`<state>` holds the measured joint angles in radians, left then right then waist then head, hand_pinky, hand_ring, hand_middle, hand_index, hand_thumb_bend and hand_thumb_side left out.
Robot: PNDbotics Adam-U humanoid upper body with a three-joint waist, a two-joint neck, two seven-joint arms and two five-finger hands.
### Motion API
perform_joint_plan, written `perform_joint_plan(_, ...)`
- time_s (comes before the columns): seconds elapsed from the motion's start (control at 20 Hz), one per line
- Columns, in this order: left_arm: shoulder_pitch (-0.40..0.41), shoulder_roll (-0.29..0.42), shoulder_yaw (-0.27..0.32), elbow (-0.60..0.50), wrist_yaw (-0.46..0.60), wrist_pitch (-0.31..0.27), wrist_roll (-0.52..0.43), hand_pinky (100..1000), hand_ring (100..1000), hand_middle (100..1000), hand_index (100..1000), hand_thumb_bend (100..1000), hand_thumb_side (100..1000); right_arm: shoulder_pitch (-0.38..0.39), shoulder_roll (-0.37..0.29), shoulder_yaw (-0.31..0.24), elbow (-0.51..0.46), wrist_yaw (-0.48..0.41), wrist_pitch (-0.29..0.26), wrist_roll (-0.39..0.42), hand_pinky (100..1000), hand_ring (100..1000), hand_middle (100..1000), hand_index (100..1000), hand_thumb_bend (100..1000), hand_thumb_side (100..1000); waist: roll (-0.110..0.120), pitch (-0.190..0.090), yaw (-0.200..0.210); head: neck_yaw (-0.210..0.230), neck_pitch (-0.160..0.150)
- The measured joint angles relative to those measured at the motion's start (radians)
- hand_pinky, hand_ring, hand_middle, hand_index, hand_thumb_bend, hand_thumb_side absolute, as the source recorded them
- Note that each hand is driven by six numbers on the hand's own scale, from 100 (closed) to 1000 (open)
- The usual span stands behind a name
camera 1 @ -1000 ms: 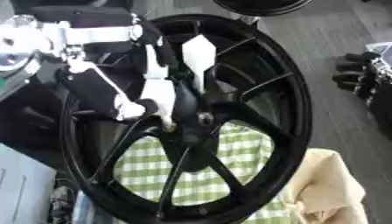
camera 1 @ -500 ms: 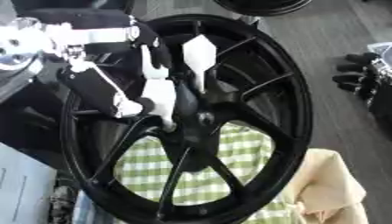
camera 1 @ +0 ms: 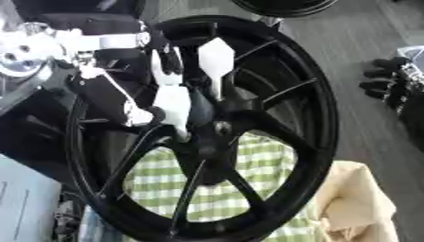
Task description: Pull the pin out of the wheel hub.
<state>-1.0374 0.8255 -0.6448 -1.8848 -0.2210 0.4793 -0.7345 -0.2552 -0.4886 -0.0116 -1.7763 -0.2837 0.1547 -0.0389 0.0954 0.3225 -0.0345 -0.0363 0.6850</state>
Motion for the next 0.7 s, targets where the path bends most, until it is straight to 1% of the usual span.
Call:
perform_joint_plan(0.3, 0.001, -0.004, -0.006, 0.008, -0.008, -0.007, -0.007, 671, 575, 646, 767, 362, 155, -0.001, 0.0, 0.0, 0.003, 0.003, 0.001, 0.002, 849, 753, 736, 850, 100, 850, 0.0, 0.0, 0.0, 0.001, 0.0)
perform_joint_plan(0.7, 0.007, -0.018, -0.014, 0.039, -0.021, -0.012, -0.012, 670, 575, 645, 764, 372, 155, -0.004, 0.0, 0.0, 0.003, 0.003, 0.002, 0.003, 849, 753, 737, 850, 100, 851, 0.0, 0.0, -0.003, 0.005, 0.0)
